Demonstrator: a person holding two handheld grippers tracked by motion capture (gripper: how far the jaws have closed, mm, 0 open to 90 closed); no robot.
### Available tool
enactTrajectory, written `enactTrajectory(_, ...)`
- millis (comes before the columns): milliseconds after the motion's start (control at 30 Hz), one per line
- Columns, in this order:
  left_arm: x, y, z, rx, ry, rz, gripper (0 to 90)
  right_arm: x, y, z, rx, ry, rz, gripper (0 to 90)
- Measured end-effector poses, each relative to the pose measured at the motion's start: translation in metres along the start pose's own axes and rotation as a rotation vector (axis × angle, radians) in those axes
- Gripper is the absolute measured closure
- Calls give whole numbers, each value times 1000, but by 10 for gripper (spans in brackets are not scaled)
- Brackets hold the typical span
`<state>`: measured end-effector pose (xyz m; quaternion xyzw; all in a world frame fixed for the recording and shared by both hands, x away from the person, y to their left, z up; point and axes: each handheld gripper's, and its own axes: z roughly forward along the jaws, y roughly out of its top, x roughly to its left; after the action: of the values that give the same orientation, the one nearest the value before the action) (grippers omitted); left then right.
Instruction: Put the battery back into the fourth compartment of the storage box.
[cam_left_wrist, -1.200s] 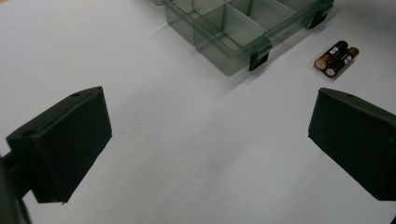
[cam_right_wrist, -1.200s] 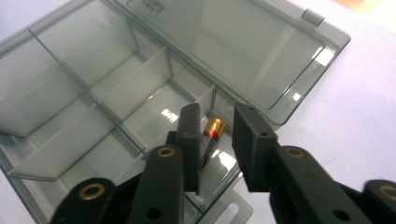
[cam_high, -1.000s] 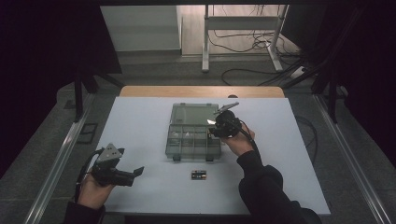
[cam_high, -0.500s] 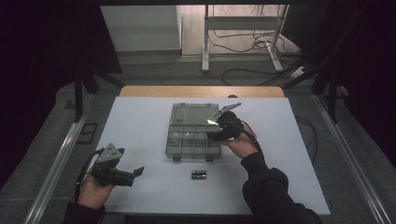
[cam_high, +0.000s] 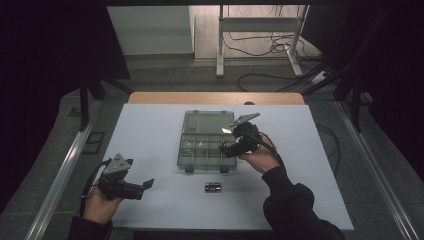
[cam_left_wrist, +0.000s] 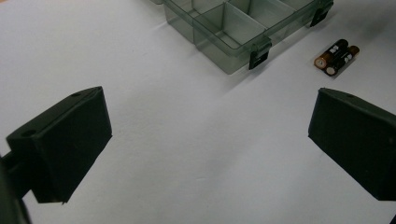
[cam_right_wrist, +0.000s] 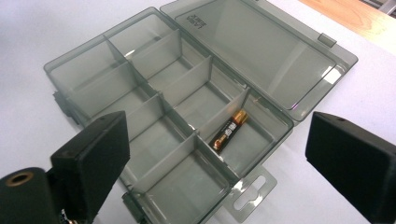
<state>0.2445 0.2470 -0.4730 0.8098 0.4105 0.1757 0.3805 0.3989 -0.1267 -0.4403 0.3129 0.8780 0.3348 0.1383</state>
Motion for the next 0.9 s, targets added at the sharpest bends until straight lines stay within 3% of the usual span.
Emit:
enactTrajectory(233,0,0,0,0,0,0,0,10,-3,-6,-2,6,-53,0)
enactTrajectory(733,0,0,0,1,0,0,0,30,-14,-15,25,43,-109,0)
enactTrajectory(900,0,0,0,2,-1,0,0,36,-17,-16,41,58,-101,0)
